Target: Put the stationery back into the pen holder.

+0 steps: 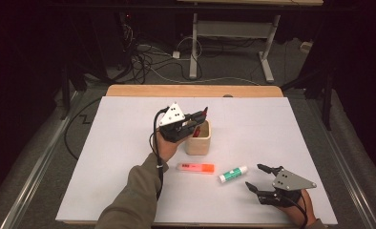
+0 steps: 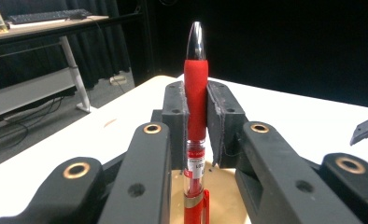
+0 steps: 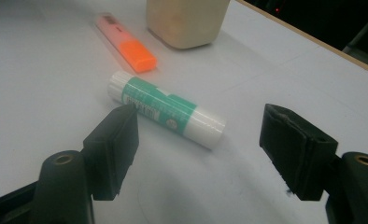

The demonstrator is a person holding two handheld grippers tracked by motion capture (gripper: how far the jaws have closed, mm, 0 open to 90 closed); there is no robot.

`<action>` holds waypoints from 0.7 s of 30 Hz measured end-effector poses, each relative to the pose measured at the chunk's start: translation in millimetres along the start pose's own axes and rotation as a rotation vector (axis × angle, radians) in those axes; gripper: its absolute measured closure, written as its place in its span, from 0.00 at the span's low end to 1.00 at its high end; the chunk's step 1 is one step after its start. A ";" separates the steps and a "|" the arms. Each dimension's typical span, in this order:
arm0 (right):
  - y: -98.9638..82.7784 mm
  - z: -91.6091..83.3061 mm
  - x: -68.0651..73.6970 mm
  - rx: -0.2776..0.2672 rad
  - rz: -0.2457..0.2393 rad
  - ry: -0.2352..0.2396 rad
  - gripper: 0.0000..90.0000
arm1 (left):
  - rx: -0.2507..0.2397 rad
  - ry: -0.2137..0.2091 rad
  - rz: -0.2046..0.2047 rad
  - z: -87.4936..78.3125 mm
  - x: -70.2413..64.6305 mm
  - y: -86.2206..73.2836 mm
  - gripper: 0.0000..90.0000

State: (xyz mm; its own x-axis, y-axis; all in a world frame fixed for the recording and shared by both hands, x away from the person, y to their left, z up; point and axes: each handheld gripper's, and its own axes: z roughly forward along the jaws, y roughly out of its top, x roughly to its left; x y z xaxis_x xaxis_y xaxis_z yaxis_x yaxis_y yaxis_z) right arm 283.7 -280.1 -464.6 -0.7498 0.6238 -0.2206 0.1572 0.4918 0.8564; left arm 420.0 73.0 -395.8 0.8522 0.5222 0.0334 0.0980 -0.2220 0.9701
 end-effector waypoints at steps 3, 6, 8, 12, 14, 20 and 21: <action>0.0 0.5 0.2 0.001 -0.002 0.004 0.32 | 0.011 -0.002 -0.001 -0.4 0.8 -3.6 0.86; 0.0 0.5 0.5 0.002 -0.004 0.004 0.32 | 0.022 -0.002 -0.006 -1.0 1.3 -7.0 0.86; 0.1 0.1 0.4 0.000 -0.002 0.004 0.32 | 0.029 -0.005 -0.007 -1.4 1.6 -9.2 0.86; 0.1 -0.2 0.3 0.000 -0.003 0.004 0.32 | 0.047 -0.007 -0.007 -2.0 1.8 -13.7 0.86; 0.1 0.2 0.4 0.002 -0.004 0.004 0.32 | 0.057 -0.008 -0.008 -1.7 1.8 -16.2 0.86; 0.1 0.2 0.3 0.003 -0.004 0.006 0.32 | 0.085 -0.009 -0.005 -1.5 2.2 -23.0 0.85; 0.1 0.2 0.3 0.003 -0.004 0.006 0.32 | 0.087 -0.010 -0.008 -1.7 2.3 -23.8 0.85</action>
State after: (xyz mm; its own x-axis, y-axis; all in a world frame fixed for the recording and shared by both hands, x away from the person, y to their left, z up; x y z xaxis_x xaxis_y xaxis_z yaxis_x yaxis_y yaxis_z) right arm 283.5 -279.8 -464.7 -0.7540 0.6183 -0.2216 0.1560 0.4963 0.8540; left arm 418.8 80.9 -418.4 0.8563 0.5160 0.0227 0.1491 -0.2890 0.9456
